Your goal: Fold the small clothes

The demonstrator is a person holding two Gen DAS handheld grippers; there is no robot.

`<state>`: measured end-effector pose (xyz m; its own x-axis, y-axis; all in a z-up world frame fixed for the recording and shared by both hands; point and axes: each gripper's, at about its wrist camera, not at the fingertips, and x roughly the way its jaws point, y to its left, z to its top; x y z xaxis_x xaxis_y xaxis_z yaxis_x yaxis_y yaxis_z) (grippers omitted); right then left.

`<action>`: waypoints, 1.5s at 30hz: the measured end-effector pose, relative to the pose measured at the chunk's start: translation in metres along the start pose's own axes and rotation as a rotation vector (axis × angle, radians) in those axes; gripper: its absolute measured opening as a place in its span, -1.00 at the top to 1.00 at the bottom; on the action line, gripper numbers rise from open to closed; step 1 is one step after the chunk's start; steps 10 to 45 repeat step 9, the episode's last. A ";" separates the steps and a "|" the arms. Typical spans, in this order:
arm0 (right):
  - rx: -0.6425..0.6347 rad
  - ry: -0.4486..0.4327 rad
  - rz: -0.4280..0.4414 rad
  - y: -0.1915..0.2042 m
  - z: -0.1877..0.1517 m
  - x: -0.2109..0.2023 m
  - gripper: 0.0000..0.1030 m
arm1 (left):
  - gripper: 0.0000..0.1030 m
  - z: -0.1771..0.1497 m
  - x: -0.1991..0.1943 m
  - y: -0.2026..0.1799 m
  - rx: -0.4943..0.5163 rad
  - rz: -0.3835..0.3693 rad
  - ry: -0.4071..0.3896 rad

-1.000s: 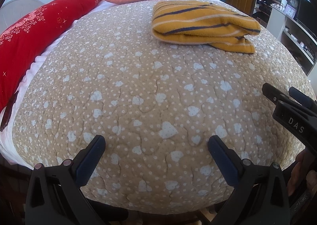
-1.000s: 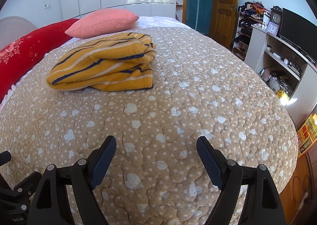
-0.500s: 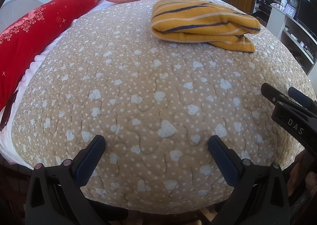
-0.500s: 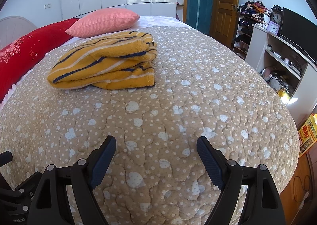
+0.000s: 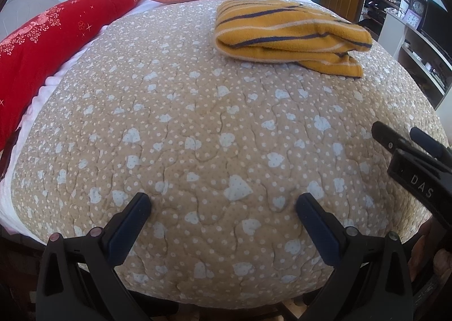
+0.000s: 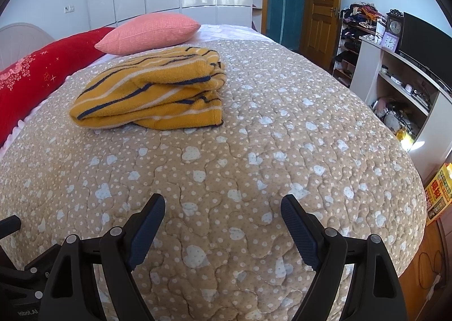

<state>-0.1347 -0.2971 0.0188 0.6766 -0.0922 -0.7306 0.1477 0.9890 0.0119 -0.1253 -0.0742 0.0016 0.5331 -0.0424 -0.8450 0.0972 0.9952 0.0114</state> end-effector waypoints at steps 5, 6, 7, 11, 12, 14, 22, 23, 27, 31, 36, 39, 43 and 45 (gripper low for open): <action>-0.011 0.006 0.003 0.003 0.001 0.002 -0.70 | -1.00 0.007 0.003 0.002 0.004 -0.021 -0.020; -0.015 0.005 0.003 0.003 0.001 0.002 -0.70 | -1.00 0.007 0.004 0.001 0.007 -0.023 -0.021; -0.017 0.005 0.003 0.004 0.001 0.002 -0.70 | -1.00 0.006 0.004 0.001 0.009 -0.025 -0.024; -0.017 0.005 0.003 0.003 0.002 0.003 -0.70 | -1.00 0.007 0.004 0.000 0.015 -0.029 -0.024; -0.017 0.005 0.003 0.003 0.002 0.003 -0.70 | -1.00 0.007 0.004 0.000 0.015 -0.029 -0.024; -0.017 0.005 0.003 0.003 0.002 0.003 -0.70 | -1.00 0.007 0.004 0.000 0.015 -0.029 -0.024; -0.017 0.005 0.003 0.003 0.002 0.003 -0.70 | -1.00 0.007 0.004 0.000 0.015 -0.029 -0.024; -0.017 0.005 0.003 0.003 0.002 0.003 -0.70 | -1.00 0.007 0.004 0.000 0.015 -0.029 -0.024; -0.017 0.005 0.003 0.003 0.002 0.003 -0.70 | -1.00 0.007 0.004 0.000 0.015 -0.029 -0.024; -0.017 0.005 0.003 0.003 0.002 0.003 -0.70 | -1.00 0.007 0.004 0.000 0.015 -0.029 -0.024; -0.017 0.005 0.003 0.003 0.002 0.003 -0.70 | -1.00 0.007 0.004 0.000 0.015 -0.029 -0.024; -0.017 0.005 0.003 0.003 0.002 0.003 -0.70 | -1.00 0.007 0.004 0.000 0.015 -0.029 -0.024; -0.017 0.005 0.003 0.003 0.002 0.003 -0.70 | -1.00 0.007 0.004 0.000 0.015 -0.029 -0.024; -0.017 0.005 0.003 0.003 0.002 0.003 -0.70 | -1.00 0.007 0.004 0.000 0.015 -0.029 -0.024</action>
